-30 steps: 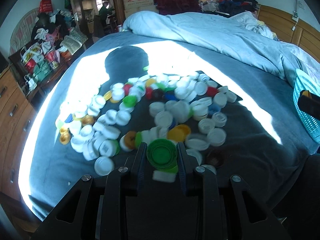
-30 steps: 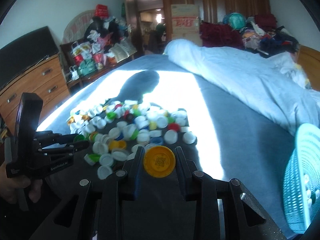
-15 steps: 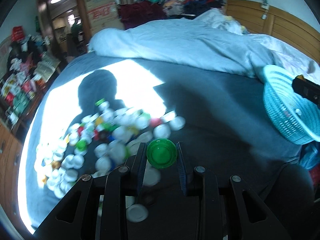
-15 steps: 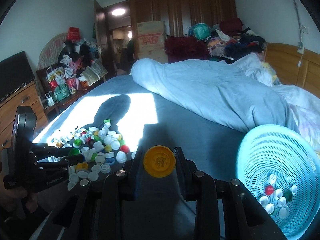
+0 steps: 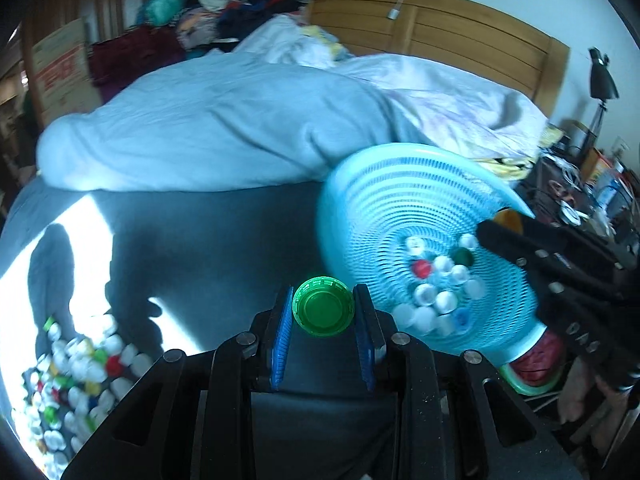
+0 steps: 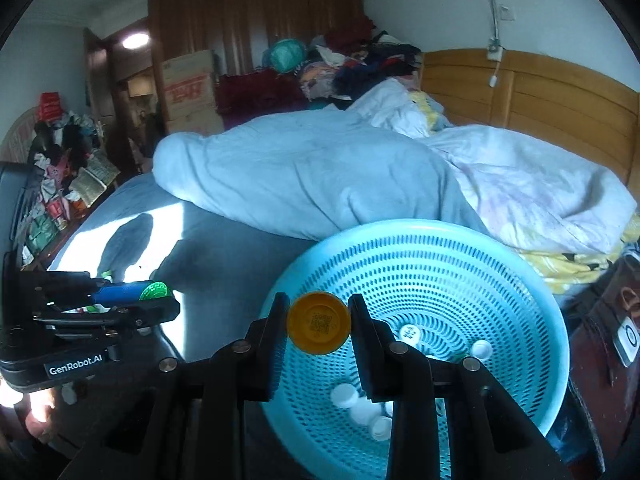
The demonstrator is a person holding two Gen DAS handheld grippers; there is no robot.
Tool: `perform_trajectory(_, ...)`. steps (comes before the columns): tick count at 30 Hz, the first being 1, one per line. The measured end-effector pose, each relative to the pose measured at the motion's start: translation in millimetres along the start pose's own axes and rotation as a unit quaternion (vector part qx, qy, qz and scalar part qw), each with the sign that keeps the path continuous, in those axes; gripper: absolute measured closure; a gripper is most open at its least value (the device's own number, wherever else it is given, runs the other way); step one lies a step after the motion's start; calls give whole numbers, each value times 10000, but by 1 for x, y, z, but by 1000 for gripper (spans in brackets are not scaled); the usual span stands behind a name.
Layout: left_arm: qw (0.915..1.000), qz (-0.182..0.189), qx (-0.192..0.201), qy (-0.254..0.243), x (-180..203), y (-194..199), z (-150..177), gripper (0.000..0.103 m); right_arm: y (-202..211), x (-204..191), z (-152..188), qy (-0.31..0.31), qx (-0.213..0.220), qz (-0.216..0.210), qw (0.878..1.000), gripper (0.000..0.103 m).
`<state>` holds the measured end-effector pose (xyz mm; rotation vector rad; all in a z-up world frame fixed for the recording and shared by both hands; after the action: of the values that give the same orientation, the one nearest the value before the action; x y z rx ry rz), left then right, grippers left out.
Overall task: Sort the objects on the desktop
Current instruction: 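Carry the green and yellow caps over the blue basket, then open both grippers over the basket to drop the caps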
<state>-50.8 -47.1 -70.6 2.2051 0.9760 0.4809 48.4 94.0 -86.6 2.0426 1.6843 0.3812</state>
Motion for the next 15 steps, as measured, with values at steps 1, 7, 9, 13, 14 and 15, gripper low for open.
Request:
perform_trajectory(1,9999,93,-59,-25,9,-7,-4,78,-1,9,2,-59,-41,65,10000,70)
perform_trajectory(7,9981,471,-371,-110,49,-43,-17,78,-5,35,13,-215,-208,279,9992,70)
perform_trajectory(9,9982,490,-337,-87,53,-46,-18,78,-3,39,14,-209,-217,323,9990,70)
perform_trajectory(13,9983,475,-325,-62,53,-45,-16,58,0,44,16,-263,-179,444,9985,64)
perform_trajectory(14,9988,394,-264,-75,51,-41,-15,52,2,45,15,-306,-131,461,9984,47)
perform_trajectory(15,9994,281,-192,-79,47,-39,-15,45,5,46,13,-344,-46,480,9982,38)
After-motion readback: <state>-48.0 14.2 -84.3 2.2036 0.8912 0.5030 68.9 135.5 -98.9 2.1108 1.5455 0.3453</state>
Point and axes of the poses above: each gripper's, at about its wrist camera, not at the fingertips, and y roughly against the way its jaws point, x to its right, z to its underside, the point moved 5 cm from there along -y, roughly the way its jaws point, and after that the axes turned 6 degrees about x, right-handed, at the moved point
